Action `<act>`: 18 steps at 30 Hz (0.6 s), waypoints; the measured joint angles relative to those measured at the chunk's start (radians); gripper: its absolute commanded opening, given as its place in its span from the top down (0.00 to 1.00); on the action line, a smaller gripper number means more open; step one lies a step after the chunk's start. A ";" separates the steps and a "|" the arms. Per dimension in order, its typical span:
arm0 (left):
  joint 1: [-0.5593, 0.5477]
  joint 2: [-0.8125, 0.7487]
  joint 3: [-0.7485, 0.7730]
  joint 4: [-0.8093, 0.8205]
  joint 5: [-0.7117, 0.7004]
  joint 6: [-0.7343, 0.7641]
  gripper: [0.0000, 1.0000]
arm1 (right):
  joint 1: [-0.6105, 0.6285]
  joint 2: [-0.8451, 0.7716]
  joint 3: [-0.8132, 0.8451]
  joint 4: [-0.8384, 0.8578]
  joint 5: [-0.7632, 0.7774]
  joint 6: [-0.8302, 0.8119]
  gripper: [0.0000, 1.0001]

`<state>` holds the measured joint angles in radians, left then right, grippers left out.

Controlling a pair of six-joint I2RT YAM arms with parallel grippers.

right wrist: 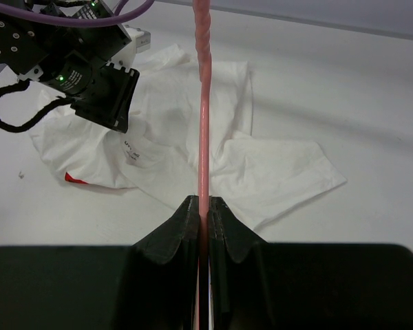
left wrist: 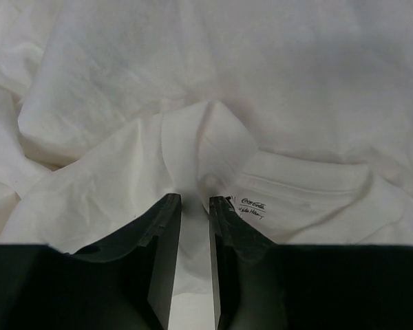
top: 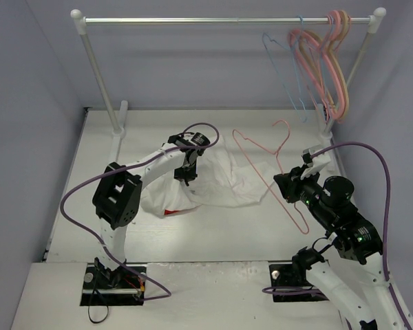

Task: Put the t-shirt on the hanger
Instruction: Place tshirt on hanger

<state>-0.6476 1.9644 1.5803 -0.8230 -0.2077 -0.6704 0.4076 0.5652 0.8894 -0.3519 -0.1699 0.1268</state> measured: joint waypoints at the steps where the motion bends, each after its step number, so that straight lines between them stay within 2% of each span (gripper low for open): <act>1: 0.000 0.005 0.000 -0.001 -0.004 -0.001 0.78 | 0.000 -0.001 0.000 0.000 0.000 0.000 1.00; 9: 0.000 0.017 0.003 -0.015 -0.031 -0.011 0.82 | 0.007 -0.003 -0.007 0.000 0.008 0.000 1.00; 18: 0.000 -0.013 0.005 -0.021 -0.037 -0.009 0.91 | 0.014 -0.003 -0.007 0.000 0.008 0.000 1.00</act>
<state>-0.6479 1.9514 1.5848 -0.8440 -0.2443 -0.6792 0.4217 0.5621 0.8825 -0.3523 -0.1619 0.1268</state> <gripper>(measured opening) 0.102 0.086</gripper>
